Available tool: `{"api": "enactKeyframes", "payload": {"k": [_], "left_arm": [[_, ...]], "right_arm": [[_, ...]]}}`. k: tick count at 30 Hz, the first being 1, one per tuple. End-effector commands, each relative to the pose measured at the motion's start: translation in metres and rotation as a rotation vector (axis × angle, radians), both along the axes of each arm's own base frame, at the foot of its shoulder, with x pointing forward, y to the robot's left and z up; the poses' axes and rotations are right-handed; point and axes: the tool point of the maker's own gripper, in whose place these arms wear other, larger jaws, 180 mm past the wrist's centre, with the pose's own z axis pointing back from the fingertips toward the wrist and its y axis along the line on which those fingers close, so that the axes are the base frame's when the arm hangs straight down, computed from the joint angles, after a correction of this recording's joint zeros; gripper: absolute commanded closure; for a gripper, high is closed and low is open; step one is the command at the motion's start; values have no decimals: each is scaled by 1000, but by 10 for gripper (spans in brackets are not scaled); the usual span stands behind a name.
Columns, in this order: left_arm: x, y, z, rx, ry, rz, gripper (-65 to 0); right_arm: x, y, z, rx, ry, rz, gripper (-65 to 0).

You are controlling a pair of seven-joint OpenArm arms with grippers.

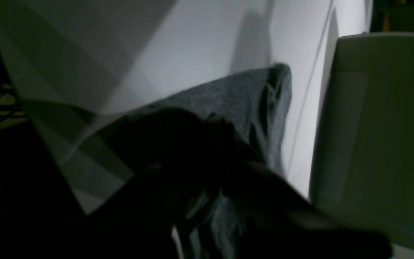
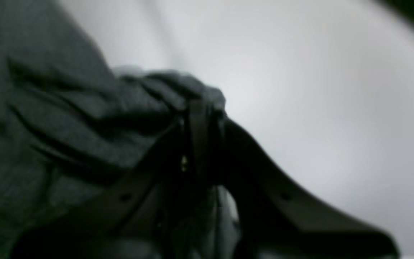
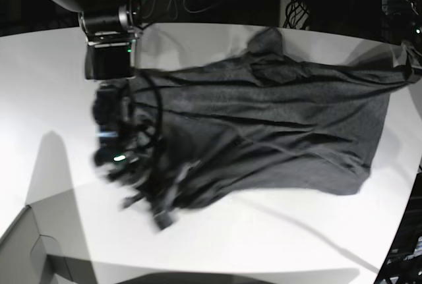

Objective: Layout the t-shirt on the table in an organized manner, then fold the t-shirt properly
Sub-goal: 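Regrasp the shirt hem with the right gripper and pull it outward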

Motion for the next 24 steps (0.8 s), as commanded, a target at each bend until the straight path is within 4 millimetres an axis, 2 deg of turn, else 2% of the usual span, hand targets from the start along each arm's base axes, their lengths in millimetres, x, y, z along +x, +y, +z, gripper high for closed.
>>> {"api": "enactKeyframes", "payload": {"k": [1,3,6,10,14,17,20,24], "left_arm": [[5,1,12,-25,-31,-4,-1],[5,1,12,-25,-31,-4,-1],[5,1,11,-27,-31,-4,-1],[4,1,11,-27,-30,-4,-1],[4,0,11,-30,-29,-7,-1],[4,0,11,-31,-30,-7,-1],[5,0,12,-33,-33,-8,-1],[6,0,12,-32,-36,-7,-1]], "right_arm": [[12,-9,40,33,-103,-32,0],[12,-24,60,29,-147,-73,0],[10,-30,83,39,-203,-101,0],[-3,-44,93,54,-229,-161,0],[-25,-51,51,22,-127,-171,0],[-43,-52,3,9,-7,-163,0],[-63,-58,-33,-12,88,-168,0],[-84,-70,-56,-55,147,-168,0]]}}
